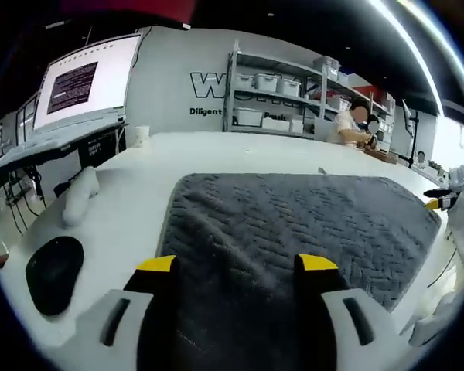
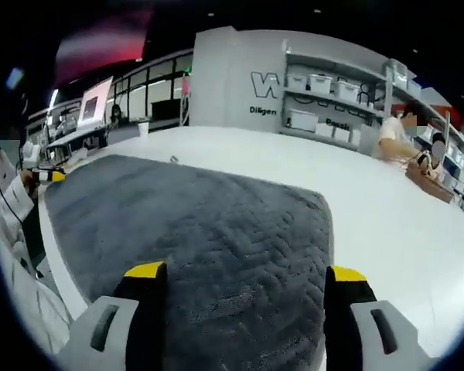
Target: Open the folded towel by lifting each exposed corner and separating the folded layers until the towel lies flat within the target outline without major curled edges
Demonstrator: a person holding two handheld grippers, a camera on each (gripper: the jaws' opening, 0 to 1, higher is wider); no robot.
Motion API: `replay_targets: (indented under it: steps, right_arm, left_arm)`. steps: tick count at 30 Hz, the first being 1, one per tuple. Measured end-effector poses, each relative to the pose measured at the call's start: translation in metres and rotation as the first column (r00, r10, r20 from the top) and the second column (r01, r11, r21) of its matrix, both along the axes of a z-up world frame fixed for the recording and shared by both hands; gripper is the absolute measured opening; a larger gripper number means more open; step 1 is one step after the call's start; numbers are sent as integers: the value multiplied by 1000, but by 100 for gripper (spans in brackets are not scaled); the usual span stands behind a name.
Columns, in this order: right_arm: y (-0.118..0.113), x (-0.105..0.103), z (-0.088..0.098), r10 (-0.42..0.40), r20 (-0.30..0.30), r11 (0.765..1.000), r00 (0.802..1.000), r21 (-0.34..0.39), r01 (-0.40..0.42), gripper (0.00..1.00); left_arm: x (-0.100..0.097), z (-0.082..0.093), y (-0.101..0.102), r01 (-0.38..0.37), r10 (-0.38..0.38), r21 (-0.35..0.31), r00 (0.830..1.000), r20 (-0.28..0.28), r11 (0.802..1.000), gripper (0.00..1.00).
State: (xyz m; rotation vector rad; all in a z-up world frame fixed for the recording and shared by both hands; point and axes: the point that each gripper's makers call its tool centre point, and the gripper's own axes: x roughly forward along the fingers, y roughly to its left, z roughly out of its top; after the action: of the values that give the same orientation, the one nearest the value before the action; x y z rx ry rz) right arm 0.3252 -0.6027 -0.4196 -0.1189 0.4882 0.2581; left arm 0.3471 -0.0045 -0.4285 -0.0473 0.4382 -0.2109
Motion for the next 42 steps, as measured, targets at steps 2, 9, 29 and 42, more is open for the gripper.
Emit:
replay_targets:
  steps: [2, 9, 29, 42]
  right_arm:
    - [0, -2, -2, -1, -8, 1000, 1000, 5, 1, 77]
    - [3, -12, -18, 16, -67, 1000, 998, 22, -14, 59]
    - [2, -14, -24, 41, -86, 999, 995, 22, -39, 67]
    - [3, -15, -24, 54, -90, 998, 994, 23, -52, 71]
  left_arm:
    - [0, -3, 0, -5, 5, -7, 1000, 9, 1000, 58]
    - [-2, -6, -2, 9, -11, 51, 1000, 27, 999, 57]
    - [-4, -9, 1, 38, -40, 92, 999, 20, 995, 63]
    - [-6, -9, 3, 58, -58, 96, 998, -5, 994, 63]
